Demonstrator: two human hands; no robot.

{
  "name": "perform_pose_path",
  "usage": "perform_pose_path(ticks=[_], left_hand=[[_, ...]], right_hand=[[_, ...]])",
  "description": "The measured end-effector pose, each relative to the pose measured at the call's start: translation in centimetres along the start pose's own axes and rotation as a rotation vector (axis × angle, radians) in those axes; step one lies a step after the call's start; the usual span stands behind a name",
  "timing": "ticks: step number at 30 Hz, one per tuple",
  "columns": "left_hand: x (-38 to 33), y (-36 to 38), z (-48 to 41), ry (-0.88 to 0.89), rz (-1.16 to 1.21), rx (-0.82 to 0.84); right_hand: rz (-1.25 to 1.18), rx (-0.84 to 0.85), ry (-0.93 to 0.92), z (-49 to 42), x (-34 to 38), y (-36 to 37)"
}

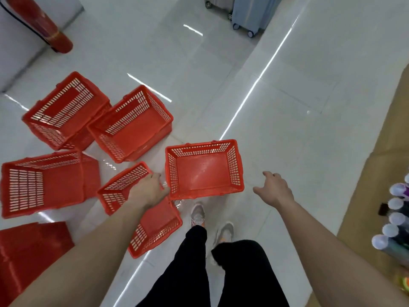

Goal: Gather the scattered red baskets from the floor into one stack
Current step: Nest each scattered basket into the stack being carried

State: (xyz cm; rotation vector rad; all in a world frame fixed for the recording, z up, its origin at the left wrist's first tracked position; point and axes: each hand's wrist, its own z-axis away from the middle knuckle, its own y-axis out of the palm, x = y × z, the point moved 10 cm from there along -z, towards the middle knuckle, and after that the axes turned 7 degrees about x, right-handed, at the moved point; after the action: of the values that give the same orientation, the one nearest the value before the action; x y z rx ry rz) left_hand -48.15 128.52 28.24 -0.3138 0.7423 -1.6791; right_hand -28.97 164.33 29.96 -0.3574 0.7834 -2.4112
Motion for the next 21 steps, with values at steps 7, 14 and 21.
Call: perform_pose_path(ticks=[7, 14, 21], left_hand=[[1.8, 5.2, -14.2, -0.137, 0.127, 0.006], [6.8, 14.0, -27.5, -0.309, 0.252, -0.073], [11.1, 20.8, -35.4, -0.396, 0.391, -0.184]], right_hand=[[0.099, 0.099, -0.101, -18.1, 2.3, 4.3], [0.036, 0.034, -0.060, -34.9, 0.3, 11.4], [-0.196, -0.033, -0.081, -43.6, -1.2, 18.5]])
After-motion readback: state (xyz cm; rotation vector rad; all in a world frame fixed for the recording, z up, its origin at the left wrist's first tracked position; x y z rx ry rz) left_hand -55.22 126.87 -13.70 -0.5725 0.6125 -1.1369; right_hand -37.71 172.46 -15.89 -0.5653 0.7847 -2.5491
